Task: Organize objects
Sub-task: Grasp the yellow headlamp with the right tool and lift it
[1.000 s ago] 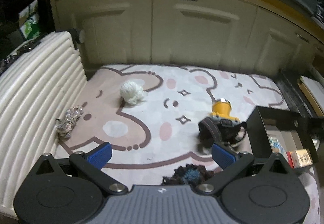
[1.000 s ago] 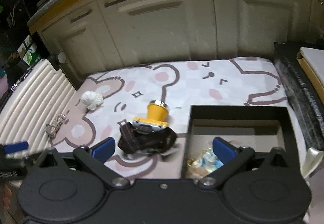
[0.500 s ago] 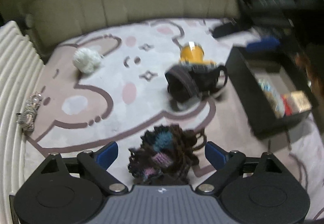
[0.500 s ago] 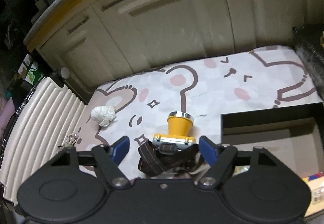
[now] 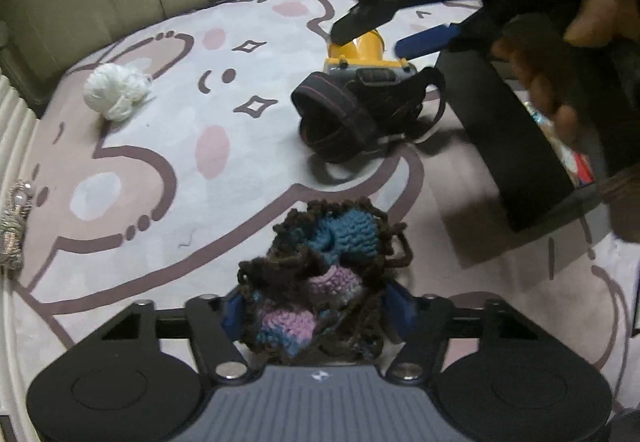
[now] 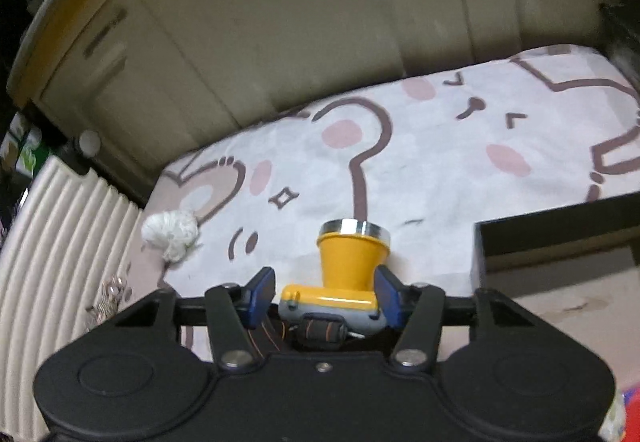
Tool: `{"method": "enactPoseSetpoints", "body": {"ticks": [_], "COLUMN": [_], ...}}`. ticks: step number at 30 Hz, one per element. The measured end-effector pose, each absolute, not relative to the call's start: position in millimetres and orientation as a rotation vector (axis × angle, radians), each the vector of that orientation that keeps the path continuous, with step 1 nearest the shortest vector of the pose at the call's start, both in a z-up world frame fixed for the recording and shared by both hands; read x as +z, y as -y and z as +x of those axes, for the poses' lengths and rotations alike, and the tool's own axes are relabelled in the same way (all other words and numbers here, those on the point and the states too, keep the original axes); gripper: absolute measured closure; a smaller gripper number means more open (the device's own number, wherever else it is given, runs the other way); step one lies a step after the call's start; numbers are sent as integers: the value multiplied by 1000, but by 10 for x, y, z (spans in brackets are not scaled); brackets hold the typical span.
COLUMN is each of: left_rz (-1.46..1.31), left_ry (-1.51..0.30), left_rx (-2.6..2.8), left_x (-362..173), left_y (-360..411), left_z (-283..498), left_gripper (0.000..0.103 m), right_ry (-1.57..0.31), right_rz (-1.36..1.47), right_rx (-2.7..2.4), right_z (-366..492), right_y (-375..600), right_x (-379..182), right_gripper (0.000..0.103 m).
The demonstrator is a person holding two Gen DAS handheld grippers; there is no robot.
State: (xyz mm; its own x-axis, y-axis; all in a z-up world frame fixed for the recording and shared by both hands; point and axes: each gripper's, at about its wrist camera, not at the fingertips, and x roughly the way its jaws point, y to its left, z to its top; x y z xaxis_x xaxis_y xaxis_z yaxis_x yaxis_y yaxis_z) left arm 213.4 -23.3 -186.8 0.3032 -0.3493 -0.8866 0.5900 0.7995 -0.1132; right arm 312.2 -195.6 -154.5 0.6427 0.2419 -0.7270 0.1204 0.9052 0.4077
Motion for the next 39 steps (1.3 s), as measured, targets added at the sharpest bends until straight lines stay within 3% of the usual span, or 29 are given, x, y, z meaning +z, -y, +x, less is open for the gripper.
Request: {"method": "enactPoseSetpoints", "body": {"ticks": [2,5,10,12,14,19,22,25,28,39], "left_rz": [227,192,156,139,121,38,9,0,5,43], "left_ry": [-1094,-1089,-1104,-1109,-1110,-1121,-1114,-1108,-1111,-1110], "left_rx": [-636,-634,-603,-558,-500,-396,-378,-373,-382,-439], "left_x": [-1840,-1804,-1800,-1792,-1783,-1783,-1762,-1741,-1746,-1779], "left_y": [221,177,38,-52,-163,-471,-578,-638,-639,-478], "left_z": [2152,2168,2206,2243,2280,2328,2326,2320,2308,2290], "left_gripper": [53,59,60,60,60,60,60,60,60,60], "right_ry": [-880,-883,-914,-989,-1081,-1092,-996,-884,-826,-904], "right_rz": [420,349,299,335,340,233,374,472,528,488], "right_rx": [92,104,188,300,371,392,345,240,109,-19], "right_z": [3133,3139,3056,3014,2947,2803,2797,2828,2906,3289], "right_y": [1902,1804,1705,1650,1557,1442,1623,1805,1951,1934], "right_x": [-1562,-1552,-1458,-1451,-1544,-1548,-1414,-1332,-1312,-1594], "right_gripper": [46,46,49,64,70,70,68,53,48,46]}}
